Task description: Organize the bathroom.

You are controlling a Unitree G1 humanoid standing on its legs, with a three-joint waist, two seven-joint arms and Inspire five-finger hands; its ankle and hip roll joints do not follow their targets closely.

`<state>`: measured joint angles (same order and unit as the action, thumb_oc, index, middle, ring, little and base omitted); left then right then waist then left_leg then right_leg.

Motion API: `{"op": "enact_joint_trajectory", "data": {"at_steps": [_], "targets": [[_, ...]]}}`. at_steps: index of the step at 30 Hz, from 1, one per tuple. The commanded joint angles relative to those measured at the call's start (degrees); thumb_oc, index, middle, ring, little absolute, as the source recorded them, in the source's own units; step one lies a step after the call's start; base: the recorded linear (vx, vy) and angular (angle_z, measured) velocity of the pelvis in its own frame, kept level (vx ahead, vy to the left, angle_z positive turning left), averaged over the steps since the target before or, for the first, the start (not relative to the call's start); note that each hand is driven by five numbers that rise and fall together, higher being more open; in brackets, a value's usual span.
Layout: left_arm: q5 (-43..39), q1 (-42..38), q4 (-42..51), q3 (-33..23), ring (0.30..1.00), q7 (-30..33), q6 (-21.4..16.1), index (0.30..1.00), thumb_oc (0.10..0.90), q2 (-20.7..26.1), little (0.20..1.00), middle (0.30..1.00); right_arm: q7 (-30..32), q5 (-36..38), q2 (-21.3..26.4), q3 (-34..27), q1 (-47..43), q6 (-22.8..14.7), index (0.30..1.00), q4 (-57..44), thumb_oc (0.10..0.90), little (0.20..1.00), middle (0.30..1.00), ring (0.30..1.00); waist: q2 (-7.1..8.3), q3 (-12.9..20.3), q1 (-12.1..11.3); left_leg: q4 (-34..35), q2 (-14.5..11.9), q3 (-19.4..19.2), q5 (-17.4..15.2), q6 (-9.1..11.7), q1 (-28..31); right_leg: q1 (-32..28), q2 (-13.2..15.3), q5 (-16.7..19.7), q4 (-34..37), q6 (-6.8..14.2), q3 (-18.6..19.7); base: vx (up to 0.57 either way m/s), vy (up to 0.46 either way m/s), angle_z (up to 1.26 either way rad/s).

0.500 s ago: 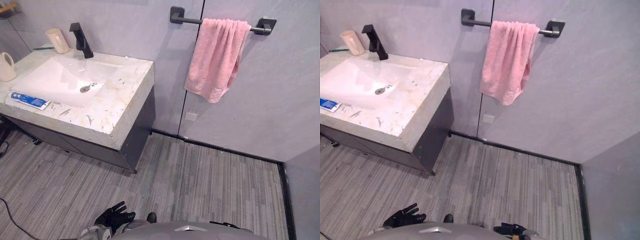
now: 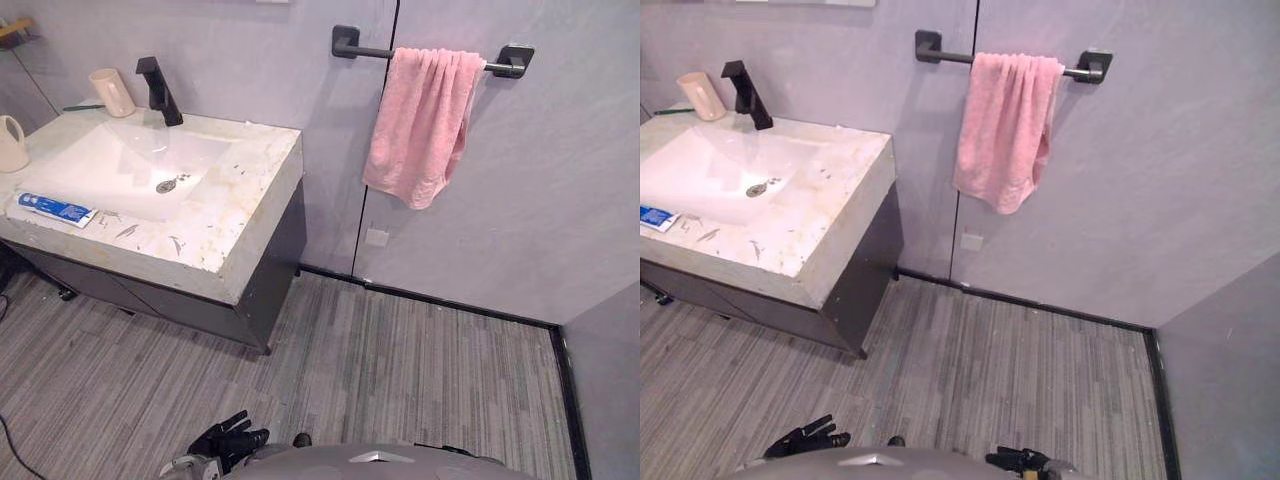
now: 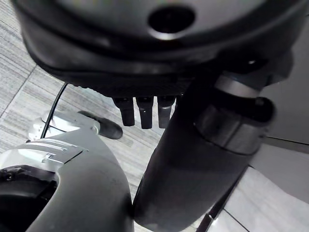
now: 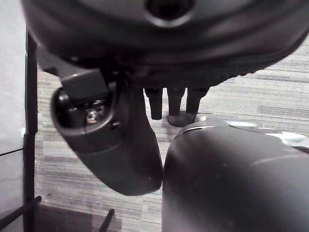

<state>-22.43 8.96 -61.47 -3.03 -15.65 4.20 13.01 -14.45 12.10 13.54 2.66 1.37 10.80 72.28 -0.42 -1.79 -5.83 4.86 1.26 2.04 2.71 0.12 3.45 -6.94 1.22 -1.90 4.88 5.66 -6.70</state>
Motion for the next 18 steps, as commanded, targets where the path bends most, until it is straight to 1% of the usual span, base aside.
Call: {"op": "enact_joint_trajectory", "data": {"at_steps": [1,2,5,6,12,18], "targets": [[1.3,1.4,-5.6,1.8,0.900,-1.5,2.3,0.900,0.800,-0.4,0.900,0.900,-3.3,-1.7,-1.5,2.1,4.8,3.4,0.900,3.8,0.800,0.900,0.900,0.900,-0.05,0.7,-0.6,-1.3,-1.0,-2.1,-5.1,2.2,0.3,0.9,1.2,-1.5,0.1,-1.7,-3.3,0.02,0.059,-0.03],[1.3,1.2,-6.0,1.5,0.900,-1.8,2.8,0.900,0.800,-0.3,0.900,0.900,-3.0,-1.9,-1.5,2.0,4.8,3.4,0.900,3.9,0.800,0.900,0.900,0.900,-0.02,0.7,-0.5,-1.3,-0.9,-2.3,-5.2,2.0,0.4,0.9,1.4,-1.4,0.1,-1.5,-3.2,0.02,0.062,-0.02],[1.8,1.1,-7.0,1.7,0.900,-1.8,2.7,0.900,0.800,-0.3,0.900,0.900,-3.1,-2.2,-1.5,1.9,4.7,3.6,0.900,4.2,0.800,0.900,0.900,0.900,0.01,0.8,-0.3,-1.2,-0.6,-2.6,-5.4,1.7,0.8,0.8,1.7,-1.3,0.1,-1.3,-3.1,0.02,0.063,-0.02],[2.4,1.1,-7.5,1.8,0.900,-1.9,1.7,0.900,0.800,-0.4,0.900,0.900,-3.2,-2.9,-1.7,2.0,4.8,3.6,0.900,4.2,0.800,0.900,0.900,0.900,0.02,0.8,-0.1,-1.4,-0.5,-2.9,-5.7,1.6,0.9,0.8,1.9,-1.2,0.1,-1.2,-3.0,0.02,0.050,-0.02],[3.8,1.3,-6.5,2.7,0.900,-1.5,1.6,0.900,0.800,-0.5,0.900,0.900,-4.0,-2.7,-2.0,2.6,4.6,3.5,0.900,3.9,0.800,0.900,0.900,0.900,0.06,0.4,-0.3,-1.9,0.0,-3.3,-6.1,1.0,1.0,0.6,2.6,-1.0,-0.1,-0.8,-2.9,0.01,0.041,-0.05],[4.9,1.6,-7.0,3.1,0.900,-1.1,1.6,0.900,0.800,0.3,0.900,0.900,-4.4,-2.6,-2.1,2.8,4.6,3.1,0.900,3.6,0.800,0.900,0.900,0.900,-0.51,-0.4,0.1,-2.5,0.6,-3.7,-6.8,0.2,1.4,1.0,3.8,-1.0,-1.3,-0.1,-2.5,0.00,0.035,-0.03]]}}
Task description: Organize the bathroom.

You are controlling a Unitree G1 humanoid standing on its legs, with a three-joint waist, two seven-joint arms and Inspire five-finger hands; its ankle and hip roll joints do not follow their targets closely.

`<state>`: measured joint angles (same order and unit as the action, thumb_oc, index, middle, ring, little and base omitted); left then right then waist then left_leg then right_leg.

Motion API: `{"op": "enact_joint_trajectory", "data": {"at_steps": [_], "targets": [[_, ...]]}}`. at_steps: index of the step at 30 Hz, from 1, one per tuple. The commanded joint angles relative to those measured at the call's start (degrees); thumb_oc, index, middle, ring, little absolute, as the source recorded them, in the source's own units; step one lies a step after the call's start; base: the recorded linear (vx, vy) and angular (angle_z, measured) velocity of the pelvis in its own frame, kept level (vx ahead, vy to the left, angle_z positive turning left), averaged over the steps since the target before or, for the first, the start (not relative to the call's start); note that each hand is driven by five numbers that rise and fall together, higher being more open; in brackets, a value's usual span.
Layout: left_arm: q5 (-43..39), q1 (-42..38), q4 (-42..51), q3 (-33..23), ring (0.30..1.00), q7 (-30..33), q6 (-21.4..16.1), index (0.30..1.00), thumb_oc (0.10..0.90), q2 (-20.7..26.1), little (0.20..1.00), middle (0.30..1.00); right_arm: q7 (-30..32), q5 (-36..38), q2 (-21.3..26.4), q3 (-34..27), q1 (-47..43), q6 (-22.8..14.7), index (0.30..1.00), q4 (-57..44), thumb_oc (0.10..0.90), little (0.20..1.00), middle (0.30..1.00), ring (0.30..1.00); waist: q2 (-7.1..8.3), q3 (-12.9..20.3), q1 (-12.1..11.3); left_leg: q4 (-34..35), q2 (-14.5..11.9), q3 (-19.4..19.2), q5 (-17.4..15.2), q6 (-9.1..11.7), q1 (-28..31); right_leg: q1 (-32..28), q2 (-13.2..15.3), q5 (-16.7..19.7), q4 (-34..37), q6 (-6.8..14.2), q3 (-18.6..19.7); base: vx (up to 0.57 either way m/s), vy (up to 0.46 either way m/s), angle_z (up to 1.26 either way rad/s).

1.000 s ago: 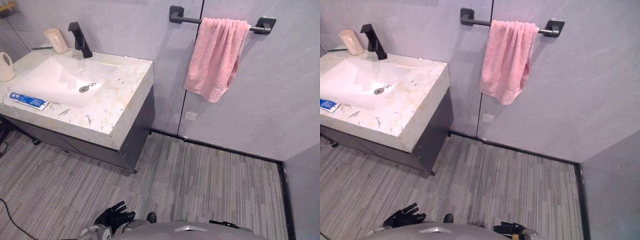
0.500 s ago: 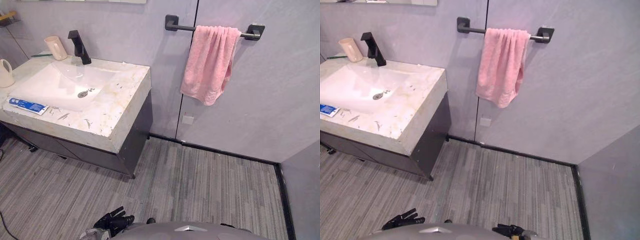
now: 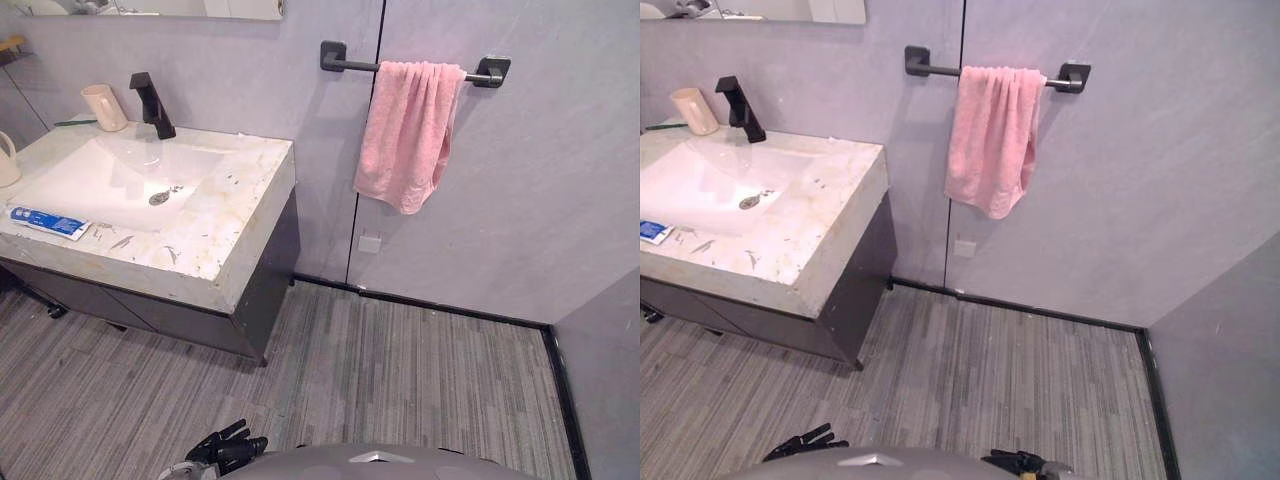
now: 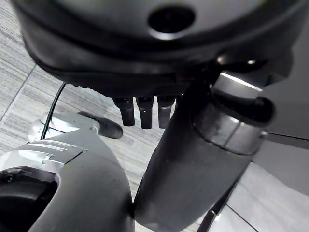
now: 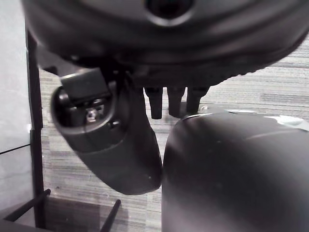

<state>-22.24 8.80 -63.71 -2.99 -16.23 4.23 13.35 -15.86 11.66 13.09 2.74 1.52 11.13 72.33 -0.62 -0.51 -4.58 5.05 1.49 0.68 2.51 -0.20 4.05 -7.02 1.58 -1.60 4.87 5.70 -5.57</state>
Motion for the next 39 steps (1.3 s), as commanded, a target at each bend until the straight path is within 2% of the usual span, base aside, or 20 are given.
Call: {"op": "enact_joint_trajectory", "data": {"at_steps": [1,7,10,12,17,20,21,23,25,26,27,28,29,30,31,33,34,36,37,39], "targets": [[4.9,1.8,-5.0,3.1,0.900,-0.6,1.5,0.900,0.800,0.0,0.900,0.900,-2.8,-1.9,-1.7,2.7,4.4,2.6,0.900,3.5,0.800,0.900,0.900,0.900,-0.42,-1.7,-1.1,-2.8,0.5,-2.4,-6.7,0.4,0.8,1.2,3.6,-1.4,-1.5,-0.1,-3.6,-0.01,0.048,-0.07],[7.0,2.3,-5.2,4.3,0.900,-1.7,0.6,0.900,0.800,0.6,0.900,0.900,-3.6,2.6,-1.1,2.4,3.7,-0.3,0.900,1.2,0.800,0.900,0.900,0.900,-1.60,-3.7,-0.4,-4.6,1.4,-2.7,-7.4,-0.5,-0.2,4.1,5.7,-1.3,-4.8,1.1,-2.6,-0.03,0.058,-0.07],[7.2,1.9,-5.1,5.1,0.900,-1.9,1.4,0.900,0.800,0.8,0.900,0.900,-3.3,4.6,-1.1,2.3,3.2,-1.5,0.900,-0.1,0.800,0.900,0.900,0.900,-2.20,-4.9,0.1,-5.6,2.0,-3.2,-7.7,-1.2,-1.1,6.0,6.7,-1.2,-6.6,1.7,-2.1,-0.07,0.070,-0.12],[7.0,1.5,-4.1,6.4,0.900,-1.4,1.6,0.900,0.800,0.3,0.900,0.900,-2.6,4.7,-0.8,2.1,2.7,-2.8,0.900,-2.4,0.800,0.900,0.900,0.900,-2.73,-7.0,1.1,-8.5,3.1,-4.1,-8.6,-2.1,-2.8,9.1,8.7,-0.8,-10.0,2.9,-1.4,-0.12,0.141,-0.17],[7.3,2.0,-2.2,7.2,0.900,-0.8,2.1,0.900,0.800,0.2,0.900,0.900,-2.1,6.1,-0.8,1.5,2.9,-4.4,0.900,-4.5,0.800,0.900,0.900,0.900,-3.22,-9.0,1.2,-12.5,4.6,-4.7,-10.0,-3.0,-4.9,10.7,11.3,-0.8,-13.2,4.2,-1.4,-0.04,0.080,-0.14],[8.0,2.4,-1.9,7.5,0.900,-0.3,1.8,0.900,0.800,0.6,0.900,0.900,-1.5,6.5,-0.9,1.8,3.2,-4.7,0.900,-6.4,0.800,0.900,0.900,0.900,-3.82,-10.4,1.5,-15.0,5.0,-5.7,-11.1,-4.3,-5.8,15.4,12.4,0.7,-25.3,3.5,-1.6,-0.01,0.072,-0.10],[7.5,2.4,-2.1,7.6,0.900,0.0,1.5,0.900,0.800,0.8,0.900,0.900,-1.5,6.9,-0.9,1.9,3.2,-4.7,0.900,-6.6,0.800,0.900,0.900,0.900,-3.76,-10.8,1.7,-15.5,5.1,-6.1,-11.5,-4.3,-5.8,16.4,12.6,1.2,-26.0,3.4,-1.9,0.04,0.006,-0.27],[6.0,2.2,-2.4,7.3,0.900,0.5,1.0,0.900,0.800,1.0,0.900,0.900,-1.6,7.2,-0.8,2.0,3.2,-5.0,0.900,-6.6,0.800,0.900,0.900,0.900,-2.92,-11.5,1.9,-17.2,5.6,-6.7,-12.9,-3.7,-5.7,17.1,13.8,2.7,-21.5,3.8,-2.8,0.11,-0.087,-0.38],[6.0,1.5,-2.3,6.8,0.900,0.5,0.8,0.900,0.800,1.5,0.900,0.900,-2.0,7.0,-0.7,2.1,3.0,-5.5,0.900,-6.2,0.800,0.900,0.900,0.900,-1.06,-12.5,2.2,-20.0,6.4,-7.0,-15.6,-2.7,-6.2,17.5,15.8,7.2,-12.0,5.3,-3.3,0.18,-0.207,-0.30],[5.6,0.4,-2.4,6.3,0.900,0.2,1.1,0.900,0.800,2.2,0.900,0.900,-2.2,7.1,-0.6,2.1,2.5,-5.8,0.900,-5.6,0.800,0.900,0.900,0.900,-0.36,-13.3,2.6,-22.1,6.1,-6.8,-17.6,-1.9,-6.6,18.0,16.4,10.1,-4.0,6.2,-3.3,0.15,-0.196,-0.20],[5.6,0.4,-2.4,6.3,0.900,0.2,1.1,0.900,0.800,2.2,0.900,0.900,-2.2,7.1,-0.6,2.1,2.5,-5.8,0.900,-5.6,0.800,0.900,0.900,0.900,-0.36,-13.3,2.6,-22.1,6.1,-6.8,-17.6,-1.9,-6.6,18.0,16.4,10.1,-4.0,6.2,-3.3,0.27,-0.306,-0.06],[5.5,-0.8,-1.8,5.2,0.900,-0.5,2.4,0.900,0.800,3.3,0.900,0.900,-2.2,7.0,-0.8,2.0,1.8,-5.4,0.900,-5.2,0.800,0.900,0.900,0.900,-0.04,-14.3,2.6,-23.2,5.1,-5.8,-19.1,-1.0,-6.4,19.2,17.4,12.7,-0.5,6.6,-2.7,0.29,-0.259,0.03],[5.9,-1.2,-1.4,4.6,0.900,-0.9,3.1,0.900,0.800,3.9,0.900,0.900,-2.2,6.4,-1.1,1.9,1.8,-4.9,0.900,-5.1,0.800,0.900,0.900,0.900,0.13,-14.5,2.5,-23.5,4.3,-5.3,-19.7,-0.5,-6.1,19.7,17.9,13.3,0.0,7.0,-3.0,0.47,-0.368,0.09],[5.9,-1.1,-0.9,4.3,0.900,-1.0,4.1,0.900,0.800,4.4,0.900,0.900,-2.2,5.8,-1.7,1.9,2.2,-3.9,0.900,-5.4,0.800,0.900,0.900,0.900,0.44,-14.7,2.6,-24.5,3.3,-4.5,-20.5,-0.1,-5.4,19.9,17.9,12.9,-2.1,7.0,-2.8,0.49,-0.312,0.15],[6.3,-0.9,-0.4,4.0,0.900,-0.7,5.0,0.900,0.800,4.5,0.900,0.900,-2.6,8.7,-2.1,1.8,3.0,-3.7,0.900,-5.7,0.800,0.900,0.900,0.900,0.53,-14.3,2.6,-24.7,2.1,-4.4,-20.6,0.4,-5.0,19.4,18.0,11.8,-3.0,7.5,-3.2,0.52,-0.285,0.30],[6.1,1.3,0.2,3.4,0.900,-1.2,4.9,0.900,0.800,3.9,0.900,0.900,-2.0,8.4,-3.1,1.3,5.0,-2.4,0.900,-7.8,0.800,0.900,0.900,0.900,0.53,-12.5,2.6,-23.3,-0.6,-4.1,-20.8,1.8,-2.2,18.3,17.0,9.7,-6.0,8.1,-3.9,0.52,-0.241,0.42],[6.0,2.4,0.2,3.5,0.900,-1.8,4.5,0.900,0.800,3.7,0.900,0.900,-1.0,4.5,-2.9,1.6,5.7,-2.5,0.900,-8.4,0.800,0.900,0.900,0.900,0.54,-11.3,2.9,-22.5,-2.8,-3.7,-20.6,3.2,-0.8,18.1,15.9,8.5,-8.4,7.6,-3.3,0.48,-0.223,0.30],[6.7,3.1,0.2,3.3,0.900,-2.4,3.8,0.900,0.800,3.7,0.900,0.900,-1.0,4.3,-2.6,1.9,6.1,-2.8,0.900,-8.5,0.800,0.900,0.900,0.900,0.70,-10.6,2.9,-22.7,-4.4,-3.7,-20.4,4.2,-0.5,17.8,15.1,7.6,-9.6,6.9,-3.3,0.37,-0.201,0.18],[7.6,4.1,0.2,3.0,0.900,-3.3,2.2,0.900,0.800,3.6,0.900,0.900,-1.4,5.4,-2.3,1.3,6.4,-3.9,0.900,-8.6,0.800,0.900,0.900,0.900,1.13,-9.8,2.5,-23.3,-5.7,-3.1,-19.4,5.2,-0.5,16.9,13.9,6.7,-9.8,5.7,-3.7,0.33,-0.201,0.18],[7.7,5.2,0.6,2.4,0.900,-2.8,0.6,0.900,0.800,3.8,0.900,0.900,-1.8,5.2,-1.8,0.7,6.9,-3.9,0.900,-9.5,0.800,0.900,0.900,0.900,1.19,-8.6,2.3,-23.3,-7.3,-2.9,-16.3,6.6,0.0,16.1,12.2,5.6,-9.6,4.4,-4.5,0.33,-0.189,0.24]]}}
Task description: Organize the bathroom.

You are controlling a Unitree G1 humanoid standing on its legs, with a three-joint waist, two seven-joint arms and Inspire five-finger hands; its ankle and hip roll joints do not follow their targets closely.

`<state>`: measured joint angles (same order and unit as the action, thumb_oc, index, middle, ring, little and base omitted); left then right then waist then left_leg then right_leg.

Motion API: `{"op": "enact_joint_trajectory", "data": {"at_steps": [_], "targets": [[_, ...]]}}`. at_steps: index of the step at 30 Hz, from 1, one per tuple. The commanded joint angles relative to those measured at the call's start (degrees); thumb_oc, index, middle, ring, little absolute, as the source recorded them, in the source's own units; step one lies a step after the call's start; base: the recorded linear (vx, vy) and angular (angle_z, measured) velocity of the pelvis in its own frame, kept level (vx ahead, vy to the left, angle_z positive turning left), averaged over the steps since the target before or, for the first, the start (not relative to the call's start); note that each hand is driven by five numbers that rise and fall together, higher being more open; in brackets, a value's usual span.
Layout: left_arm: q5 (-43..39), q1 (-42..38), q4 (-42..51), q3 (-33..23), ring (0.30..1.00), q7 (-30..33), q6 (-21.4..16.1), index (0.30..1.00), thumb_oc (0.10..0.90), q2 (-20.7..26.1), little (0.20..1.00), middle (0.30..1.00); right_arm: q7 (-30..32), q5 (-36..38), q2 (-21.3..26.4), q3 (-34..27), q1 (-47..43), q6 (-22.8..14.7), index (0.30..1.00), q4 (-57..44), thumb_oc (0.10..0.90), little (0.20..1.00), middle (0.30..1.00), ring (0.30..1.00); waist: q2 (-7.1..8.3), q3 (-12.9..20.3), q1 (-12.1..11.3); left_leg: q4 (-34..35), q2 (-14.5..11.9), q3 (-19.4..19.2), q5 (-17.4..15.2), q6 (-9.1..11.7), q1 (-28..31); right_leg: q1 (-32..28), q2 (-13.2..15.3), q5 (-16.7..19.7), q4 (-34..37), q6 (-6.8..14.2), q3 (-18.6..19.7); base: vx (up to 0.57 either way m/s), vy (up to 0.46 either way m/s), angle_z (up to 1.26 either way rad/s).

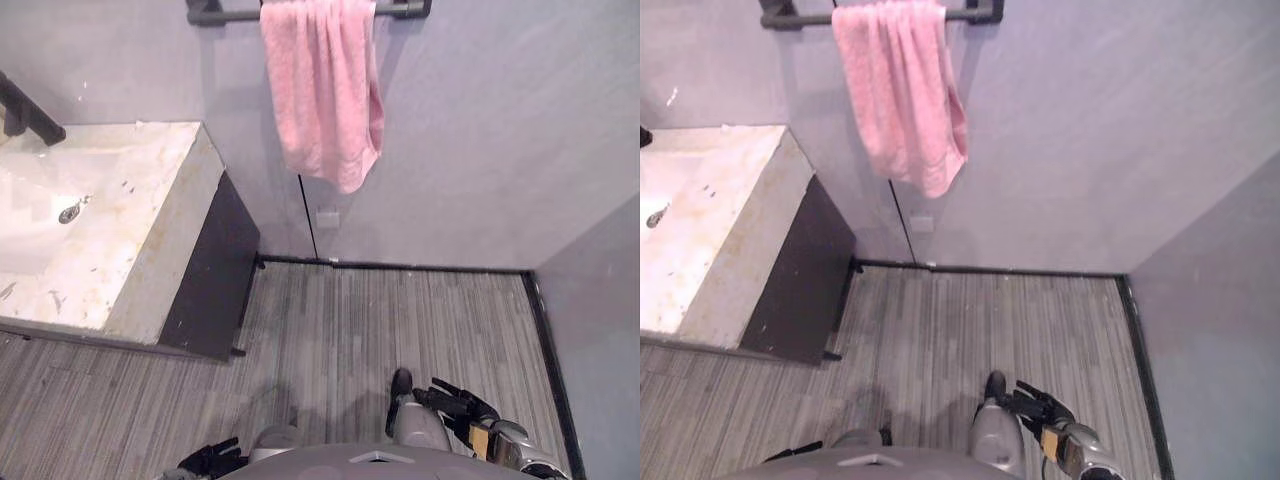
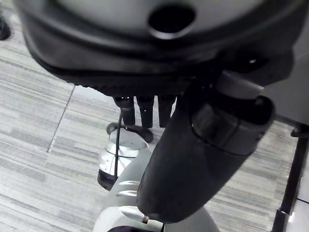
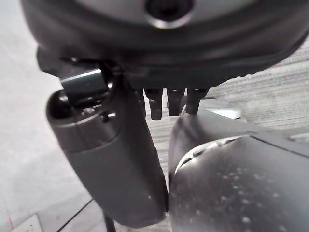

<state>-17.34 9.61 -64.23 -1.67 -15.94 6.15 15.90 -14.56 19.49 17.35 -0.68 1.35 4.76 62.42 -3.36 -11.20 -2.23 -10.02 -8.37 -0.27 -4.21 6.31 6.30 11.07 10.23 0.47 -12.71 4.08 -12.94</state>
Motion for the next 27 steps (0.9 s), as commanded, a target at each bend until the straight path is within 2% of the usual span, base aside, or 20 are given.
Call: {"op": "enact_joint_trajectory", "data": {"at_steps": [1,2,4,5,6,7,8,9,11,12,13,14,16,17,18,20,23,25,27], "targets": [[2.6,4.8,1.3,0.6,0.900,-2.3,-2.3,0.900,0.800,1.5,0.900,0.900,-3.2,-2.9,-5.7,3.9,7.3,2.9,0.900,0.2,0.800,0.900,0.900,0.900,3.94,2.7,-0.1,-8.7,1.6,-1.9,-7.2,0.9,-2.5,-2.5,2.7,2.9,8.2,5.2,2.6,0.27,-0.152,0.30],[2.3,4.9,1.7,0.1,0.900,-1.3,-3.2,0.900,0.800,1.8,0.900,0.900,-3.4,-3.7,-5.2,3.8,7.3,3.3,0.900,0.4,0.800,0.900,0.900,0.900,4.06,3.4,-0.2,-10.7,0.5,-2.3,-4.6,1.6,-3.1,-3.1,1.9,2.3,8.6,4.2,2.1,0.20,-0.121,0.26],[1.6,4.9,2.8,-0.9,0.900,-0.2,-4.1,0.900,0.800,2.3,0.900,0.900,-4.0,-4.7,-4.5,3.5,7.3,3.4,0.900,0.8,0.800,0.900,0.900,0.900,4.13,4.0,-0.5,-14.5,-0.7,-2.8,-1.3,2.6,-4.4,-4.4,0.9,1.4,9.2,2.8,0.8,0.15,-0.119,0.23],[1.2,4.5,4.6,-2.1,0.900,0.9,-4.6,0.900,0.800,2.7,0.900,0.900,-4.5,-5.1,-3.9,3.4,7.6,3.8,0.900,0.8,0.800,0.900,0.900,0.900,4.33,4.2,-1.0,-18.9,-1.7,-3.6,2.4,3.1,-6.7,-5.8,0.1,0.6,9.7,1.4,-0.6,0.18,-0.175,0.45],[1.1,3.7,6.8,-3.2,0.900,1.9,-4.7,0.900,0.800,3.5,0.900,0.900,-4.6,-4.5,-3.1,3.5,7.8,3.8,0.900,1.1,0.800,0.900,0.900,0.900,4.62,4.2,-1.3,-23.3,-3.2,-4.7,4.4,3.1,-9.9,-7.1,-0.4,-0.3,9.9,0.1,-2.3,0.20,-0.178,0.54],[1.3,2.6,8.9,-4.1,0.900,2.8,-4.6,0.900,0.800,4.5,0.900,0.900,-5.0,-4.1,-2.5,3.7,7.7,3.7,0.900,1.5,0.800,0.900,0.900,0.900,4.72,4.1,-1.9,-23.1,-4.2,-5.7,5.3,2.8,-11.8,-8.3,-0.8,-1.2,9.8,-0.5,-3.3,0.18,-0.115,0.61],[1.7,1.5,10.5,-4.9,0.900,3.4,-4.2,0.900,0.800,5.6,0.900,0.900,-4.8,-3.3,-2.1,3.7,7.3,4.2,0.900,1.4,0.800,0.900,0.900,0.900,4.47,3.9,-2.3,-20.7,-4.4,-6.5,5.3,2.4,-12.6,-9.2,-1.1,-2.1,9.6,-0.5,-3.9,0.18,-0.021,0.48],[2.1,0.5,11.6,-5.4,0.900,3.8,-4.5,0.900,0.800,6.8,0.900,0.900,-4.8,-2.4,-1.7,3.8,6.6,4.4,0.900,1.5,0.800,0.900,0.900,0.900,3.93,3.8,-2.7,-15.5,-4.0,-7.4,5.3,1.9,-12.4,-10.2,-1.5,-2.9,9.7,-0.1,-4.1,0.17,0.047,0.57],[2.7,-0.9,12.3,-6.2,0.900,3.8,-4.1,0.900,0.800,8.1,0.900,0.900,-4.8,-1.7,-1.3,3.8,5.8,4.2,0.900,1.8,0.800,0.900,0.900,0.900,3.15,3.6,-3.1,-8.4,-3.0,-8.4,6.1,1.8,-12.0,-11.5,-2.2,-3.5,10.4,0.1,-4.4,0.14,0.075,0.55],[3.1,-1.7,12.8,-6.7,0.900,4.2,-4.2,0.900,0.800,8.8,0.900,0.900,-4.8,-1.1,-0.9,4.0,5.3,4.0,0.900,2.0,0.800,0.900,0.900,0.900,2.50,3.7,-3.6,-2.7,-1.9,-8.1,6.9,2.0,-12.5,-12.5,-2.7,-3.6,11.1,0.3,-4.5,0.19,0.088,0.24],[3.7,-2.3,13.4,-7.2,0.900,4.4,-4.3,0.900,0.800,9.4,0.900,0.900,-4.9,-0.1,-0.6,4.1,5.0,3.7,0.900,1.6,0.800,0.900,0.900,0.900,2.14,3.3,-4.6,2.5,0.0,-5.6,8.0,2.0,-13.4,-14.1,-3.3,-3.9,12.2,0.5,-3.3,0.23,0.098,0.04],[3.9,-2.7,13.4,-7.2,0.900,4.6,-4.6,0.900,0.800,9.7,0.900,0.900,-4.7,0.7,-0.5,4.3,4.9,3.3,0.900,1.3,0.800,0.900,0.900,0.900,2.01,3.0,-5.1,4.8,1.3,-3.5,8.2,1.7,-14.0,-14.9,-3.7,-4.2,12.5,0.6,-2.0,0.19,0.071,-0.20],[4.0,-2.7,13.1,-7.0,0.900,5.0,-5.4,0.900,0.800,9.7,0.900,0.900,-4.7,0.9,-0.3,4.5,4.9,3.1,0.900,0.9,0.800,0.900,0.900,0.900,1.75,3.0,-5.2,4.3,2.8,-1.6,8.9,1.4,-15.6,-15.1,-4.3,-4.8,12.2,0.4,-0.9,0.10,0.042,-0.56],[4.3,-2.8,12.3,-7.5,0.900,5.2,-6.3,0.900,0.800,10.1,0.900,0.900,-4.8,0.1,-0.6,5.1,4.8,2.6,0.900,0.9,0.800,0.900,0.900,0.900,1.79,3.2,-4.9,3.9,3.8,-1.4,6.9,0.3,-14.8,-14.8,-4.3,-5.8,11.0,0.6,0.5,0.11,0.064,-0.73],[4.1,-3.1,11.6,-7.6,0.900,5.5,-6.6,0.900,0.800,10.7,0.900,0.900,-5.0,-0.4,-0.6,5.5,4.8,2.1,0.900,1.2,0.800,0.900,0.900,0.900,1.66,3.4,-4.4,4.2,4.0,-2.3,6.2,-0.1,-13.7,-14.7,-4.3,-6.2,10.2,0.6,0.5,0.12,0.076,-0.67],[4.4,-4.3,10.5,-7.6,0.900,4.6,-6.1,0.900,0.800,12.3,0.900,0.900,-3.9,0.4,-0.4,5.3,5.2,2.3,0.900,1.3,0.800,0.900,0.900,0.900,1.74,3.5,-3.8,2.7,4.7,-1.9,6.2,0.4,-13.6,-15.6,-4.1,-5.8,10.5,0.6,0.7,0.13,0.064,-0.53],[8.4,-4.8,11.2,-7.2,0.900,4.9,-6.5,0.900,0.800,13.4,0.900,0.900,-4.5,1.0,-0.2,4.3,5.8,0.9,0.900,1.8,0.800,0.900,0.900,0.900,1.53,3.5,-3.3,2.8,4.9,-1.6,6.1,0.3,-13.7,-16.7,-3.9,-5.6,11.1,0.6,1.4,0.12,0.034,-0.04],[14.0,-5.0,13.2,-6.7,0.900,3.7,-9.2,0.900,0.800,15.8,0.900,0.900,-3.3,1.2,0.0,3.5,7.0,0.0,0.900,2.3,0.800,0.900,0.900,0.900,0.93,4.3,-2.8,6.0,5.3,-1.3,5.9,-0.7,-11.7,-16.7,-3.9,-5.3,11.8,1.0,2.2,0.17,0.038,-0.01],[17.3,-4.3,17.1,-5.7,0.900,3.5,-9.6,0.900,0.800,17.7,0.900,0.900,-2.9,1.7,0.1,2.7,7.7,-0.3,0.900,1.9,0.800,0.900,0.900,0.900,0.65,4.6,-2.6,7.0,5.2,-1.8,6.0,-0.6,-11.2,-16.8,-3.9,-5.0,12.8,1.3,2.1,0.07,0.000,-0.29]]}}
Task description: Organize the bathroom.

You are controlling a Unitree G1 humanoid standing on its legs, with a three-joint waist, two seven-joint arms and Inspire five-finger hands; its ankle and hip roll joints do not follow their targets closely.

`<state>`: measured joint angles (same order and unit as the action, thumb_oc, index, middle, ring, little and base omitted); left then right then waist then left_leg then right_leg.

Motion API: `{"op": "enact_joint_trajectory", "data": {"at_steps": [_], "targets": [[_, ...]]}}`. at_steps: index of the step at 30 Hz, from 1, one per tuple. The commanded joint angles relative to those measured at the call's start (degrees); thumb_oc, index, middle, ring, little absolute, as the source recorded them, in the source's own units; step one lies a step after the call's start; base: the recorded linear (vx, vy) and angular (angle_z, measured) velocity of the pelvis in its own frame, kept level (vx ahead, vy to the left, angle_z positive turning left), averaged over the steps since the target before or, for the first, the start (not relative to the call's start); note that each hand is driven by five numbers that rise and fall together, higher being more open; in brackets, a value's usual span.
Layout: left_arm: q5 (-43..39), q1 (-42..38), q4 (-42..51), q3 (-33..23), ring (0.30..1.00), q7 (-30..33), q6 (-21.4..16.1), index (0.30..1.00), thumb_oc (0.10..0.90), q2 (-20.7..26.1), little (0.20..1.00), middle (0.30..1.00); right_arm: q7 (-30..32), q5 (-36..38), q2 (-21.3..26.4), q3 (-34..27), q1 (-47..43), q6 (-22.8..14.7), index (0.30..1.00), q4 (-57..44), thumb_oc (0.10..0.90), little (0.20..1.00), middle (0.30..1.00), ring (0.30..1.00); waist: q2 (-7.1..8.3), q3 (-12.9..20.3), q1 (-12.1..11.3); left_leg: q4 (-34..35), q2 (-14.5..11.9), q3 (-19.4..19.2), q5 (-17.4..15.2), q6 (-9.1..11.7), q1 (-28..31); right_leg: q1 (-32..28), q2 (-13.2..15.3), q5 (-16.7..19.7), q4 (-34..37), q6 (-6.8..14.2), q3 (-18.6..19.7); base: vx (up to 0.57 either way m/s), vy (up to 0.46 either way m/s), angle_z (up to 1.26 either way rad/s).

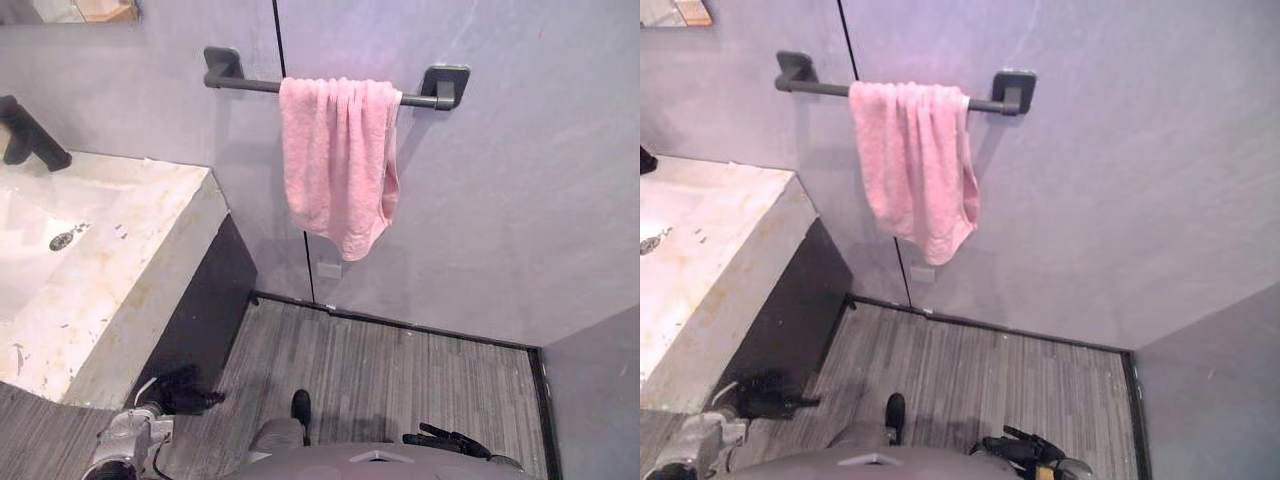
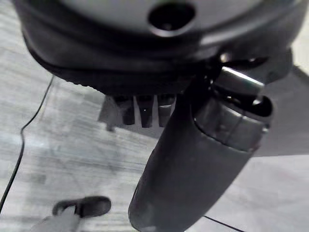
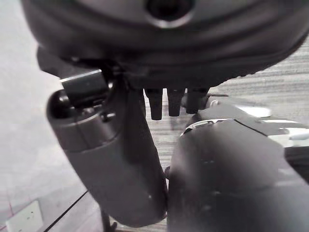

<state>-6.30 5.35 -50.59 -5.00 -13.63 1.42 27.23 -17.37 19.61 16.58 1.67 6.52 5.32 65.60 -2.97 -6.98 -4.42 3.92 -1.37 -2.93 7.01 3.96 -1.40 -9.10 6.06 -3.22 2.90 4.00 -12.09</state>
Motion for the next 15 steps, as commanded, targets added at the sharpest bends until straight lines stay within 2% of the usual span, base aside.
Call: {"op": "enact_joint_trajectory", "data": {"at_steps": [1,2,5,8,11,14,15], "targets": [[7.5,0.2,5.4,-2.1,0.900,0.6,-4.9,0.900,0.800,7.4,0.900,0.900,0.1,1.6,1.1,0.1,2.9,-1.0,0.900,-1.5,0.800,0.900,0.900,0.900,0.15,0.5,-0.4,-6.6,-1.8,0.6,-5.2,1.7,-3.4,3.4,0.2,-1.2,-2.5,1.5,1.3,0.03,-0.004,-0.24],[7.5,0.2,5.4,-2.1,0.900,0.6,-4.9,0.900,0.800,7.4,0.900,0.900,0.1,1.6,1.1,0.1,2.9,-1.0,0.900,-1.5,0.800,0.900,0.900,0.900,0.15,0.5,-0.4,-6.6,-1.8,0.6,-5.2,1.7,-3.4,3.4,0.2,-1.2,-2.5,1.5,1.3,0.02,-0.009,-0.12],[10.9,1.4,16.2,-1.2,0.900,-1.4,-4.8,0.900,0.800,13.4,0.900,0.900,0.4,1.8,2.1,-0.9,4.0,-2.3,0.900,-2.4,0.800,0.900,0.900,0.900,-0.71,0.4,-0.3,-5.9,-2.1,-0.1,-4.9,1.9,-3.8,3.5,0.2,-0.8,-1.5,1.8,1.2,0.01,-0.012,-0.06],[9.6,1.8,21.4,-2.8,0.900,-2.3,-5.7,0.900,0.800,15.9,0.900,0.900,0.2,2.0,2.4,-1.3,4.2,-3.8,0.900,-2.9,0.800,0.900,0.900,0.900,-0.86,0.6,-0.6,-5.8,-2.3,-0.4,-4.9,2.0,-4.1,2.8,0.1,-0.8,-0.5,1.9,0.9,0.03,-0.036,-0.01],[7.6,1.9,24.3,-3.8,0.900,-2.0,-6.5,0.900,0.800,16.4,0.900,0.900,0.7,2.1,2.3,-1.2,4.2,-4.5,0.900,-3.8,0.800,0.900,0.900,0.900,-0.68,0.9,-0.8,-5.6,-2.5,-0.4,-4.9,2.1,-4.1,2.3,-0.1,-0.8,0.0,1.9,0.8,0.04,-0.049,0.07],[5.7,1.6,30.9,-6.0,0.900,0.3,-10.1,0.900,0.800,16.3,0.900,0.900,2.7,2.3,2.2,-0.8,4.4,-5.5,0.900,-8.3,0.800,0.900,0.900,0.900,-0.18,1.1,-1.0,-5.2,-3.2,-0.6,-4.7,2.5,-3.8,1.4,-0.5,-1.1,0.4,1.6,0.5,0.06,-0.057,0.09],[5.6,1.4,33.4,-6.9,0.900,2.3,-12.4,0.900,0.800,16.0,0.900,0.900,4.1,2.1,2.4,-0.5,4.6,-5.6,0.900,-11.4,0.800,0.900,0.900,0.900,0.04,1.3,-1.0,-5.1,-3.5,-0.7,-4.5,2.7,-3.7,1.0,-0.6,-1.2,0.5,1.5,0.5,0.07,-0.060,0.05]]}}
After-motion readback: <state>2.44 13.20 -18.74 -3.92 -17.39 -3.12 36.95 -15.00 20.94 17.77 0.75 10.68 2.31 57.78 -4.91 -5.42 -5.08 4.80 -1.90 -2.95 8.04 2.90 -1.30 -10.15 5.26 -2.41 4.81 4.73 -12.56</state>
